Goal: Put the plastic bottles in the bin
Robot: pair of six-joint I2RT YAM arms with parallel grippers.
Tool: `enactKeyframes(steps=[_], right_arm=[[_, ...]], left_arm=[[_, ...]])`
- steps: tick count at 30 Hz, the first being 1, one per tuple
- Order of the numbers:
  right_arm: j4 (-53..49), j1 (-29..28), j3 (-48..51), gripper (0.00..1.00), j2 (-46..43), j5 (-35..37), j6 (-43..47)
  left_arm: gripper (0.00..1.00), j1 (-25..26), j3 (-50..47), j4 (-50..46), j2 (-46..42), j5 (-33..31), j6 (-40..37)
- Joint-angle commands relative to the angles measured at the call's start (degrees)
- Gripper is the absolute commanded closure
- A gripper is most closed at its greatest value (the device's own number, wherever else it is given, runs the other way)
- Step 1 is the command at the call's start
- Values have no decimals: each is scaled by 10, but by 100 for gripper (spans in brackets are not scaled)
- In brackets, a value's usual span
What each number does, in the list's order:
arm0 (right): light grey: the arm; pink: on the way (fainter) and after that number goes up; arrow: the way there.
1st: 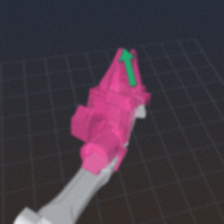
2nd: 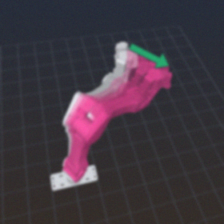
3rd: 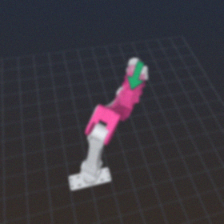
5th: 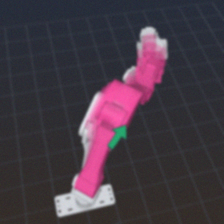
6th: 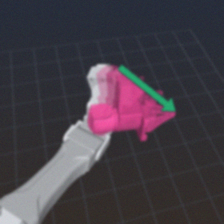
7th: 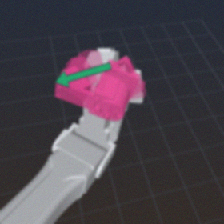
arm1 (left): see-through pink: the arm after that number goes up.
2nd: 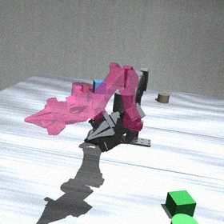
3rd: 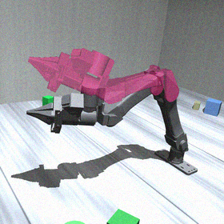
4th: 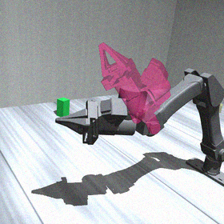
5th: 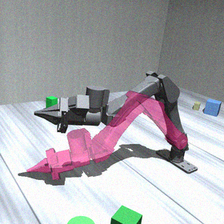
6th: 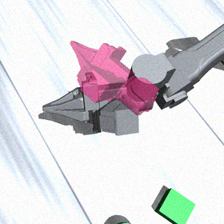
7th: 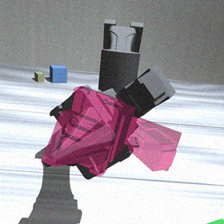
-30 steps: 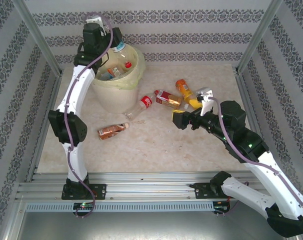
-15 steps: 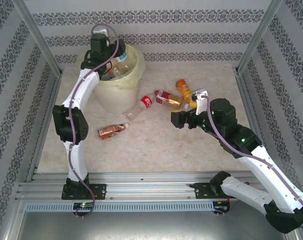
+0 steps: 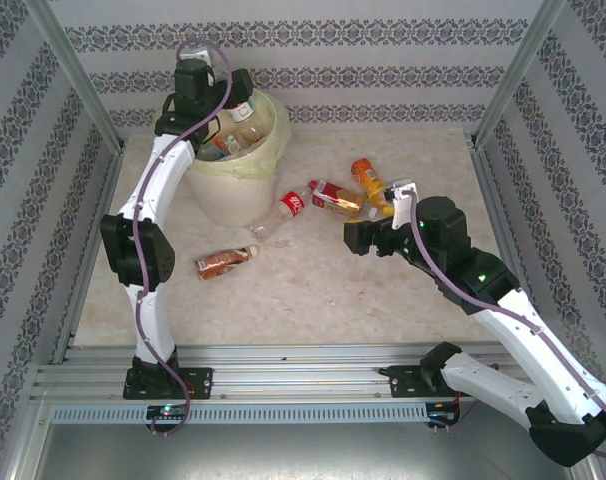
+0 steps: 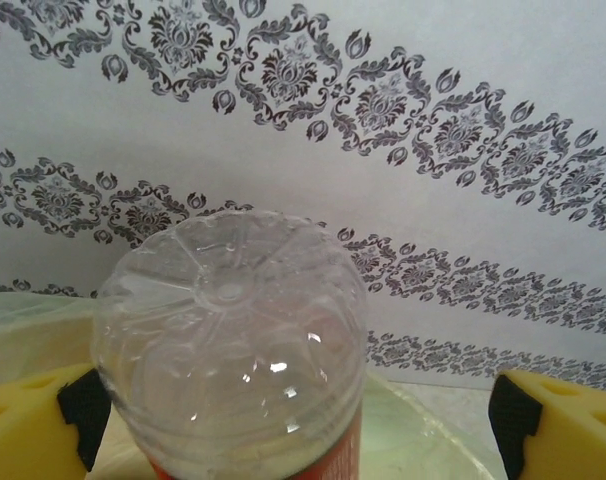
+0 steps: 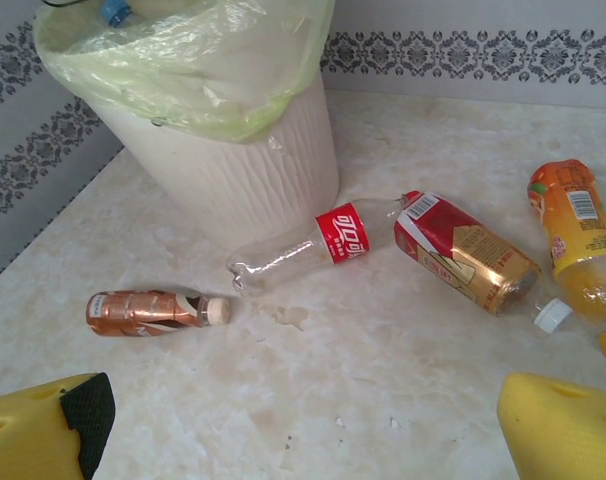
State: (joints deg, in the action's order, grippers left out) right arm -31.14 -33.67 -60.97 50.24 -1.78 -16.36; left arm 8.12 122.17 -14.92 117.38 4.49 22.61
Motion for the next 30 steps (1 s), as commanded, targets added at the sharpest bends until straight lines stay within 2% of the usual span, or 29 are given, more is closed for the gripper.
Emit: enactKeyframes(steps=[1,6,11,18,25,28,30], right_arm=[[-7,7,11,2,6,18,-12],[-9,21,11,2,23,9,-19],[1,48,8,2,53,-29,-20],[9,105,-17,2,128,-85,-20],[5,153,-59,2,243,-113,-21],[5,162,-76,2,295,-140,27],[7,163,-84,2,327,-119,63]], left_arm=[[2,-8,-9,-27,-64,7,-16],[2,-8,-76,-42,-137,21,-24],[1,-8,-161,-66,-214,74,-26],[0,7,-332,-80,-330,135,-24],[0,50,-443,-103,-387,219,-35],[0,76,-479,-96,-400,251,-40],[0,94,-487,-106,-400,250,-52]])
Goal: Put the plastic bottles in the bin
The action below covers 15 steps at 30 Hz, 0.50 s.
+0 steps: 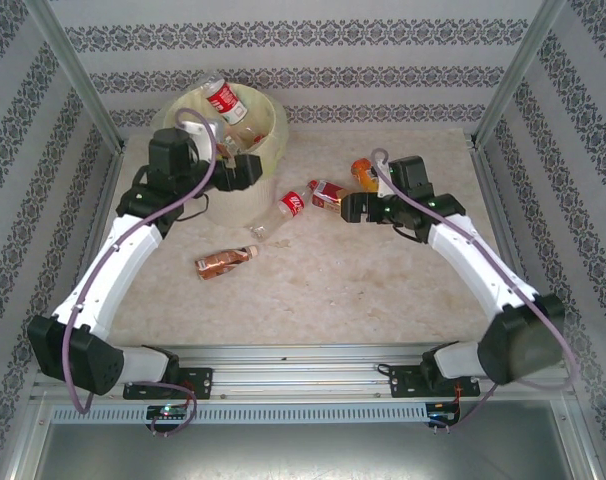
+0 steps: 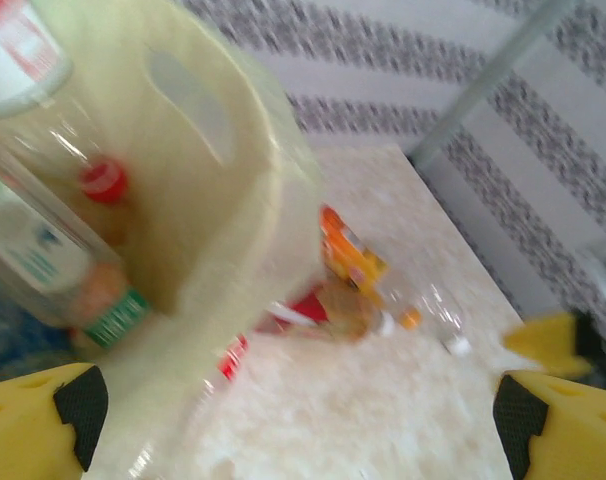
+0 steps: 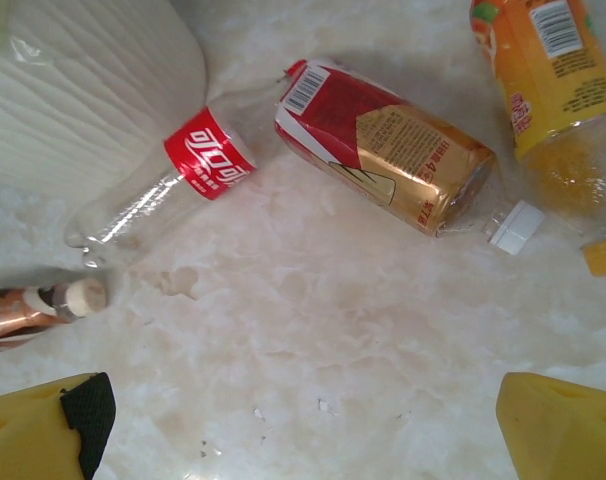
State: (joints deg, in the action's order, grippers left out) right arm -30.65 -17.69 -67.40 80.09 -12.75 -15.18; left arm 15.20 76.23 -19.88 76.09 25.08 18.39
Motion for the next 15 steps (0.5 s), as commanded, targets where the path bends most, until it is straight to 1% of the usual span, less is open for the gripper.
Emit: enactKeyframes(steps=[1,6,9,12,15], right_arm=[[-1,6,-26,2,47,12,62],[-3,13,-54,2,114,35,116],[-2,18,-71,3,150,61,145],[-16,27,-94,4,184,44,185],[-24,33,-113,3,209,35,217]], left_arm=[[0,32,-28,-66,13,44,-18],[0,63,-33,-77,10,39,-38],[0,68,-36,-75,12,57,-40],[0,79,-43,-70,16,75,-38],[0,92,-51,-69,17,75,-38]])
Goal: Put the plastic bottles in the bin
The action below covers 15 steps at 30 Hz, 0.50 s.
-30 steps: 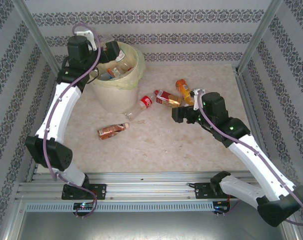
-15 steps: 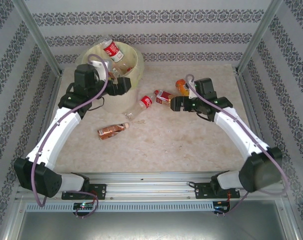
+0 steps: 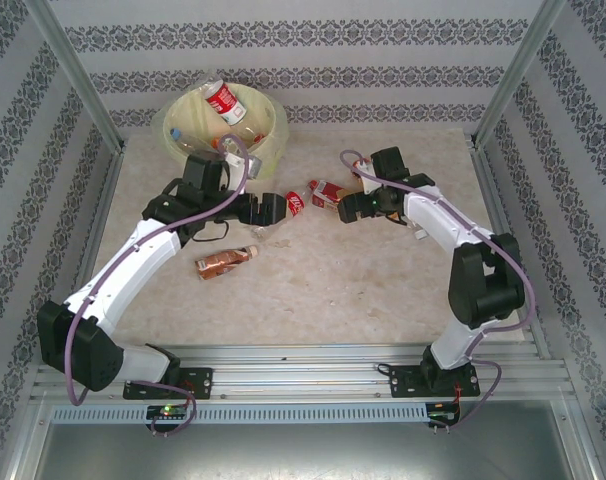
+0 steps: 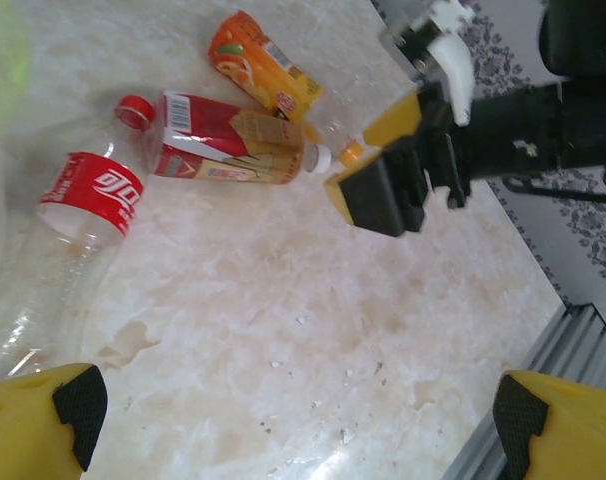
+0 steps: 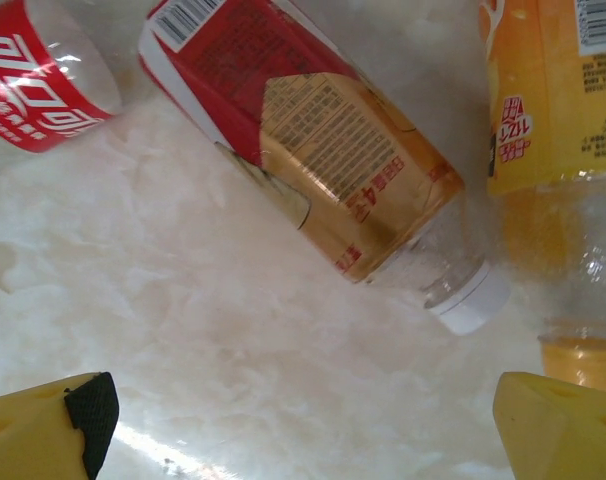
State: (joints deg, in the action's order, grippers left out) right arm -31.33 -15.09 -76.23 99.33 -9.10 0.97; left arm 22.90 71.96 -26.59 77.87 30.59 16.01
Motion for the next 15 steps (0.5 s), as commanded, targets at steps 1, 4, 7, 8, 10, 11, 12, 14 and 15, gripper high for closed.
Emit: enactKeyframes(steps=[1,4,7,8,10,11,12,14,15], right_arm=[[-27,9,-37,3,29,-7,64],[-50,13,-65,3,59,-5,83],[-49,17,-80,3,85,1,91],[-48,19,-85,3,95,4,93],[-49,21,-95,3,111,5,94],[-49,22,-98,4,118,2,97],[-49,22,-101,4,124,1,98],[-48,21,-104,4,133,1,98],[-48,21,-104,4,136,1,97]], left_arm=[[0,18,-11,1,-1,21,-11],[0,21,-22,23,-9,24,7],[0,27,-36,61,-18,40,32],[0,29,-41,71,-19,44,39],[0,32,-46,81,-19,48,47],[0,34,-48,85,-19,48,50],[0,36,-50,87,-19,49,51],[0,39,-53,93,-19,48,57],[0,40,-55,96,-19,48,59]])
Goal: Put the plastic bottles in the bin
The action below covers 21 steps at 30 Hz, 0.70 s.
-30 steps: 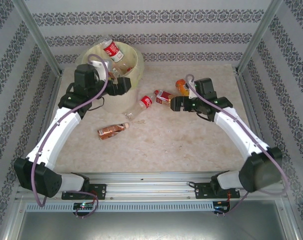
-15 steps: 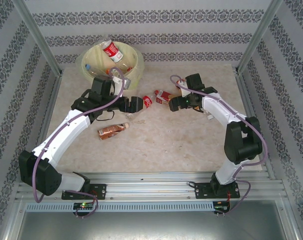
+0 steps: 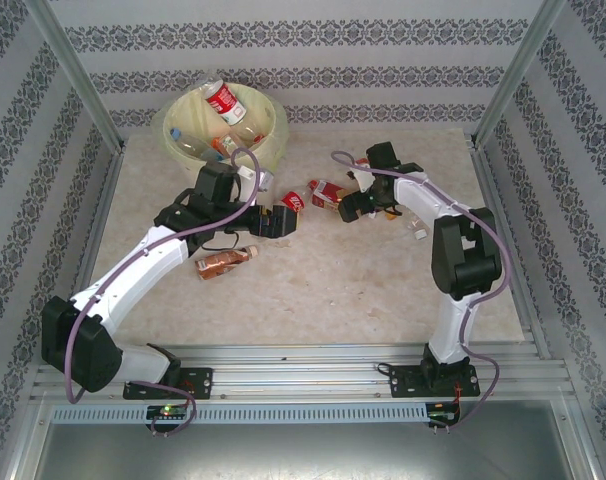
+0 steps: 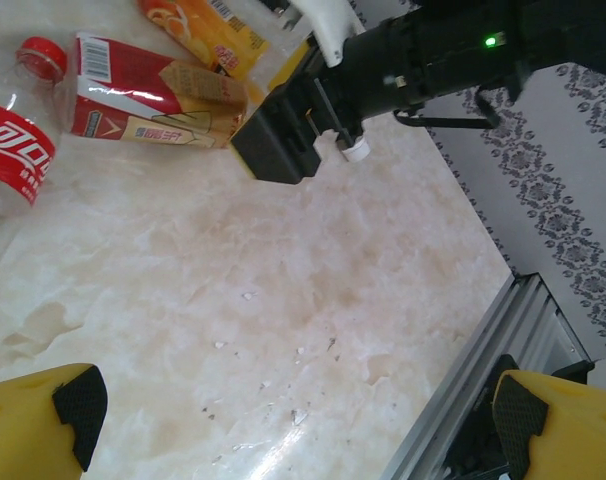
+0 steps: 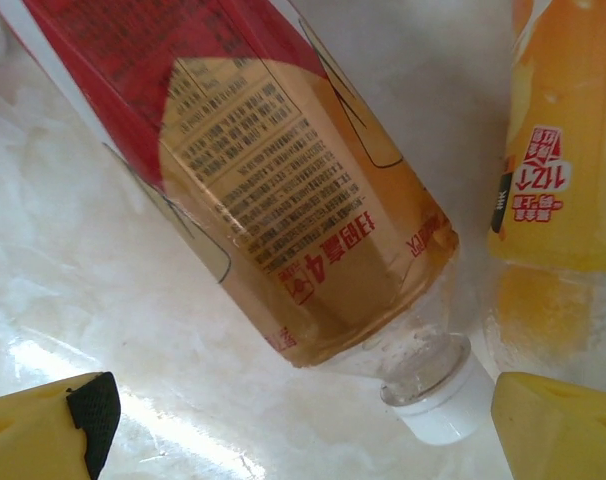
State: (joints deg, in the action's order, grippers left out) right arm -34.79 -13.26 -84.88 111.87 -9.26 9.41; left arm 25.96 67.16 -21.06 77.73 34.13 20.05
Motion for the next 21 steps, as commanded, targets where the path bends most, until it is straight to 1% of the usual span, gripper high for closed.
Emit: enactKeyframes(steps=[1,5,9,15,21], right_arm=[[-13,3,-18,5,13,5,13],[-18,-1,-16,5,19,-10,16],[-31,-12,-17,5,22,-10,21],[-38,-20,-5,9,9,-11,20],[-20,-18,-2,10,8,27,14]], left_arm=[[0,10,-7,43,-18,13,21],[0,13,-12,55,-14,15,29],[1,16,-16,67,-5,22,38],[0,19,-23,73,-2,23,39],[1,20,-23,76,3,24,40]])
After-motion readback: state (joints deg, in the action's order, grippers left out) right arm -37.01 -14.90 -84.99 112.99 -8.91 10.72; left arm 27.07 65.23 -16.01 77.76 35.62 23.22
